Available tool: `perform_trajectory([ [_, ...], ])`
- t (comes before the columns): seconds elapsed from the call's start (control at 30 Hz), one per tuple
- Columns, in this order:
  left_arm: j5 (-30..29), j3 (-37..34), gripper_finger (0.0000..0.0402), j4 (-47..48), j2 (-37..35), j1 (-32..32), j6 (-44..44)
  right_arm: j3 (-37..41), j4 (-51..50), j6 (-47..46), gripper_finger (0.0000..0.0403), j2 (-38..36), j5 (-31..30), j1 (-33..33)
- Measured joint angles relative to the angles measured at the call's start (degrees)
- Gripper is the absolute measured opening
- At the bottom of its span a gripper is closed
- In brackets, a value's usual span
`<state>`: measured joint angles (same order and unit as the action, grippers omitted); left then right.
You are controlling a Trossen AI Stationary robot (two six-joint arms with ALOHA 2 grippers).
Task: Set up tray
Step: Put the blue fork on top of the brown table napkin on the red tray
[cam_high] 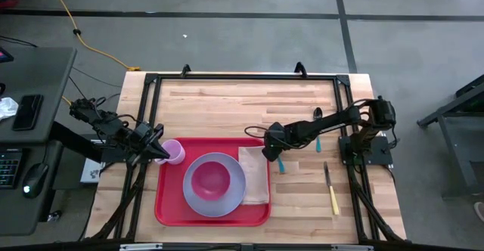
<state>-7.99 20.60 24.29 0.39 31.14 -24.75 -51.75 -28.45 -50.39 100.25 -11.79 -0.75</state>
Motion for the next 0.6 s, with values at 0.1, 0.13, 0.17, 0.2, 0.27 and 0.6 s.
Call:
perform_trajectory([
  [0.1, 0.0, 0.0, 0.0049, 0.0, 0.0, 0.0, 0.0, 0.0, -0.1, 0.0, 0.0137, 0.0, -0.2, 0.0],
  [0.13, 0.0, 0.0, 0.0049, 0.0, 0.0, 0.0, 0.0, 0.1, -0.2, 0.0, 0.0135, 0.0, -0.2, 0.0],
  [0.17, 0.0, 0.0, 0.0049, 0.1, 0.0, 0.0, 0.0, 0.1, -0.2, 0.1, 0.0131, 0.0, -0.2, 0.0],
  [0.2, 0.0, 0.0, 0.0049, 0.1, 0.0, 0.0, 0.0, 0.1, -0.2, 0.2, 0.0127, 0.0, -0.2, 0.0],
  [0.27, 0.0, 0.0, 0.0049, 0.1, 0.0, 0.0, 0.0, 0.1, -0.3, 0.3, 0.0118, 0.1, -0.2, 0.0],
  [0.6, 0.0, 0.0, 0.0049, 0.3, 0.0, 0.0, 0.0, 0.0, -0.4, 1.3, 0.0078, -0.3, 0.6, 0.0],
])
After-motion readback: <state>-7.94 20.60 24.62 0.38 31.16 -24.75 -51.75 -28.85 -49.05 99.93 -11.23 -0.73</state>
